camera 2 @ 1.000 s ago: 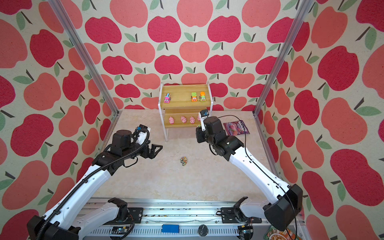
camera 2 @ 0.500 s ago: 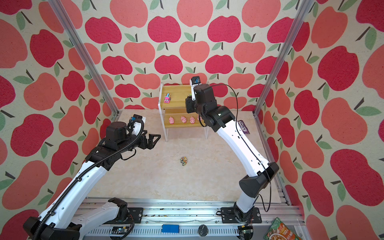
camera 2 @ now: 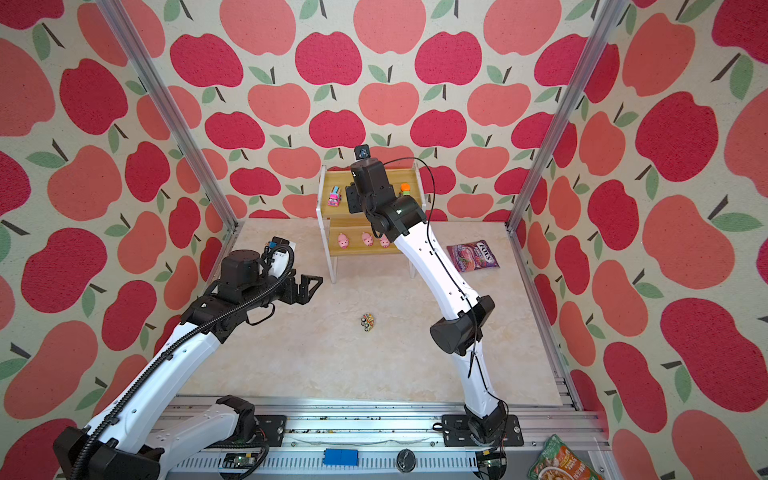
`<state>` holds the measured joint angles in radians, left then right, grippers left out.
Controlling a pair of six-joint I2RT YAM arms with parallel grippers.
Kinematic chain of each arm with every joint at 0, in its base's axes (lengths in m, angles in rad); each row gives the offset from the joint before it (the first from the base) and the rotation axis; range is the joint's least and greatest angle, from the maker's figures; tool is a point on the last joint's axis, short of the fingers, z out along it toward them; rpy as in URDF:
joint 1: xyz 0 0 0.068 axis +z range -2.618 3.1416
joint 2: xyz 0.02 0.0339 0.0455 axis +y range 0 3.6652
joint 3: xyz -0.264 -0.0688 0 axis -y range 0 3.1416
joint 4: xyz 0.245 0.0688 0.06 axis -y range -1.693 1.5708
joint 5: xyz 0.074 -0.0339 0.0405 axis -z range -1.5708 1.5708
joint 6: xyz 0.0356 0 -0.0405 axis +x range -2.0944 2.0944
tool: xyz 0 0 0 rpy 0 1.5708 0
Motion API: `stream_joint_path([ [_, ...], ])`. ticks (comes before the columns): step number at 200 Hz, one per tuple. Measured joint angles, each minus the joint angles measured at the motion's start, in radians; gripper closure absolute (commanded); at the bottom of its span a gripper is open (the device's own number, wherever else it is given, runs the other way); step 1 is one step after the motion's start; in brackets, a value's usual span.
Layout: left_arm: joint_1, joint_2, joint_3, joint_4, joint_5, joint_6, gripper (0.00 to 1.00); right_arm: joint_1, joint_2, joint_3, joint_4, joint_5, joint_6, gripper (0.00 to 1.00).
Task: Place and organize the plastic toys onto the shelf
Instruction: 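Set the car on the top tier between the pink car and trucks, open right gripper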
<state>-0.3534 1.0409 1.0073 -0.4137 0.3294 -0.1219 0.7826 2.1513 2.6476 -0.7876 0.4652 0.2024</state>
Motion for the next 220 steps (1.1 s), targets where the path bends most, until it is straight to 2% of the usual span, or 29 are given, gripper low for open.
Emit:
stream_joint_path([
  [79,0.001,-0.008,-0.008,0.006,0.004,0.0,0.01,0.002,0.02,0.008,0.016,0.11,-0.017,0.71],
  [220,0.006,-0.008,-0.017,0.026,0.045,0.0,0.01,-0.031,0.047,0.013,0.016,0.109,0.001,0.71],
])
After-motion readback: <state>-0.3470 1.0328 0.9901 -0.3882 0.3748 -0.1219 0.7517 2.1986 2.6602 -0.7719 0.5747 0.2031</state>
